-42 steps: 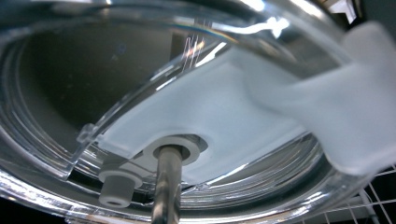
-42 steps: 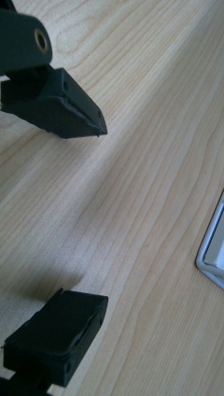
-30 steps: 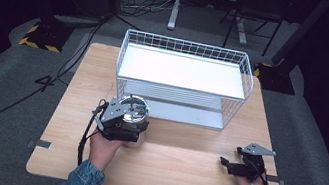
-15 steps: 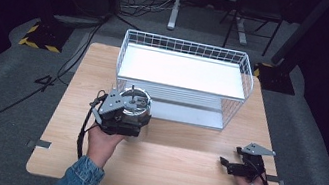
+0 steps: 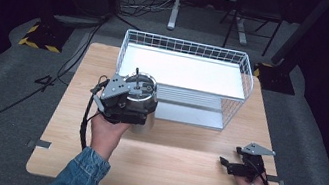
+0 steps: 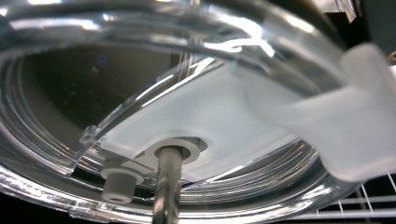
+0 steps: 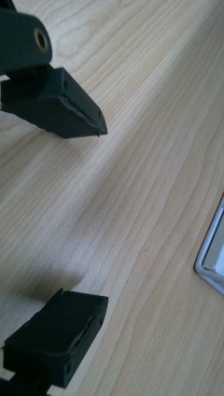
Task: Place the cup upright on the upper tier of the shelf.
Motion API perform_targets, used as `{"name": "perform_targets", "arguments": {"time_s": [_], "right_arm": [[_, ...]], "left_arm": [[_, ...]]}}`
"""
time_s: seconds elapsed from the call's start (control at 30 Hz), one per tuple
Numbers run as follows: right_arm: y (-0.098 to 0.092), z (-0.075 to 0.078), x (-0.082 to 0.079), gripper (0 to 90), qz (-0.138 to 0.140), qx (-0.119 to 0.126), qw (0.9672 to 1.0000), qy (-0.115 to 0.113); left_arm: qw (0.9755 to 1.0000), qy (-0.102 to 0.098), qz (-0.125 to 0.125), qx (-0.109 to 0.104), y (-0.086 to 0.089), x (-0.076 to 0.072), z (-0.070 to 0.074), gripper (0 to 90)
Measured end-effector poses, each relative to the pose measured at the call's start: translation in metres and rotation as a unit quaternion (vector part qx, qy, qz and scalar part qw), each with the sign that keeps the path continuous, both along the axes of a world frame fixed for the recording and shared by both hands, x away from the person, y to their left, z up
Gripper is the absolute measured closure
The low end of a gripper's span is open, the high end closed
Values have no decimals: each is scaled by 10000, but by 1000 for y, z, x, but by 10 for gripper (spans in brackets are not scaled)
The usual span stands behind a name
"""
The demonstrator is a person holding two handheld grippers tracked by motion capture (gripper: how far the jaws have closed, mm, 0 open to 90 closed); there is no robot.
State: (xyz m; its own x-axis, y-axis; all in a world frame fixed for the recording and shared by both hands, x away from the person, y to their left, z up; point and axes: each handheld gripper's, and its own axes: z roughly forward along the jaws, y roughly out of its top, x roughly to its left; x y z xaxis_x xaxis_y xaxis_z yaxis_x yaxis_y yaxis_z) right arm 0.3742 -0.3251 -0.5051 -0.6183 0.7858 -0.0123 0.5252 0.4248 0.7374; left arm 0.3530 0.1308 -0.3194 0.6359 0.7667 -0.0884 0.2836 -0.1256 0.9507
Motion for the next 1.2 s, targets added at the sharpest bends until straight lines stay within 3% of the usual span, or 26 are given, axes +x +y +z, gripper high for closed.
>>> {"name": "perform_targets", "arguments": {"time_s": [0.4, 0.9, 1.1, 1.2], "right_arm": [[0, 0, 0, 152, 8, 12, 10000, 2], [0, 0, -1, 156, 2, -5, 10000, -37], [0, 0, 0, 156, -6, 5, 10000, -18], [0, 0, 0, 156, -3, 4, 10000, -17]], "left_arm": [[9996, -168, -112, -187, -5, 13, 45, 37], [9988, -292, -140, -357, -5, 31, 81, 37], [9989, -332, -149, -306, -13, 42, 92, 37], [9986, -338, -155, -386, -20, 52, 99, 37]]}}
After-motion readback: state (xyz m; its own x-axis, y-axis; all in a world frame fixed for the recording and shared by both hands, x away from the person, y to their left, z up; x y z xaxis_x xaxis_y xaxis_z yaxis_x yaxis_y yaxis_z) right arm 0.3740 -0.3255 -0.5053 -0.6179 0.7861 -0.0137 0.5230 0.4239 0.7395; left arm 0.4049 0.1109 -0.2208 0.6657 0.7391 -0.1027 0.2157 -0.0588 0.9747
